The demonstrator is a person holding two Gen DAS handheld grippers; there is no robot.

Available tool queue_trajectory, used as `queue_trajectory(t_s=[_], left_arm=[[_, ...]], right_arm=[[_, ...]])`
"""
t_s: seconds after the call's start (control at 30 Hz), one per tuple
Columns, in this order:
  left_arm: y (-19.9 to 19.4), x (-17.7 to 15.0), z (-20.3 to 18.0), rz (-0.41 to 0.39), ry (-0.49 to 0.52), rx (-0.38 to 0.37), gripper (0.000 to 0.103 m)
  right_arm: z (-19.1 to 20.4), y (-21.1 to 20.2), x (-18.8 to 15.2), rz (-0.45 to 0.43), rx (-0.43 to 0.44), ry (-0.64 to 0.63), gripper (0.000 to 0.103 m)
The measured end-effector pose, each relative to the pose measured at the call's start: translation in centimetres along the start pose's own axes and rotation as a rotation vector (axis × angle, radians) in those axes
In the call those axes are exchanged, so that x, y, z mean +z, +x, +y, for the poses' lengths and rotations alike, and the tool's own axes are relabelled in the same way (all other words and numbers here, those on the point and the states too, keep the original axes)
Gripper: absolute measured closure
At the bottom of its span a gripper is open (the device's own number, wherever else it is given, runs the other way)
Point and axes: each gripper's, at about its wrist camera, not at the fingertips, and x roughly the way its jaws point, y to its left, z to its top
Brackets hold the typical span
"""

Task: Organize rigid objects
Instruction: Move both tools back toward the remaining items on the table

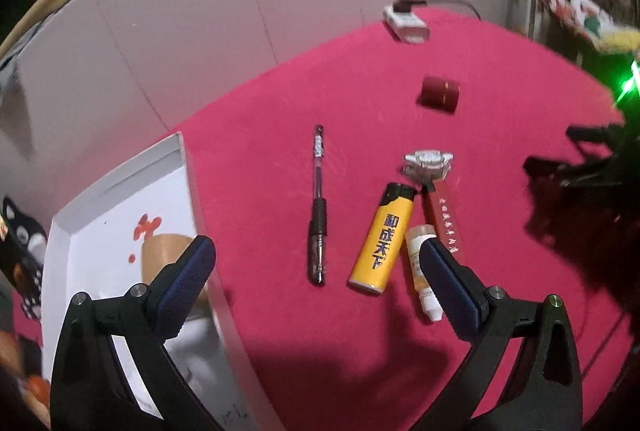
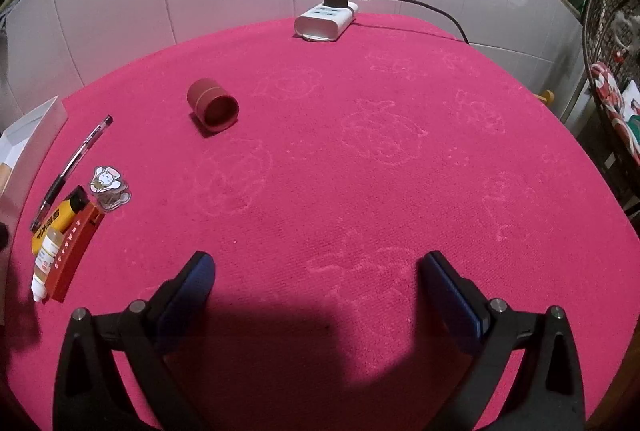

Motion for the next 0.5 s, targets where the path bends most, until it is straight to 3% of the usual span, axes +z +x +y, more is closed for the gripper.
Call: queue_trajectory(t_s=[0.17,0.23,0.37,0.5], left_arm=[[2.0,0.2,-1.1,0.066,0.138,0.102,0.001],[2.8,0.4,-1.0,0.087,0.18,0.143,0.007],[3.2,1.1,-0.9,0.101,0.204,0.081,0.018],[3.7,1.3,-2.9,0.116,0.3,0.031,0.019]], right_arm=[[0.0,0.0,0.0,0.0,0.0,0.0,0.0],[0.0,0.0,0.0,-0.001,0.0,0.0,0.0],[0.0,0.2,0.1,-0.001,0.001,0.0,0.0],[0.0,0.2,0.1,-0.002,0.002,0.0,0.0]])
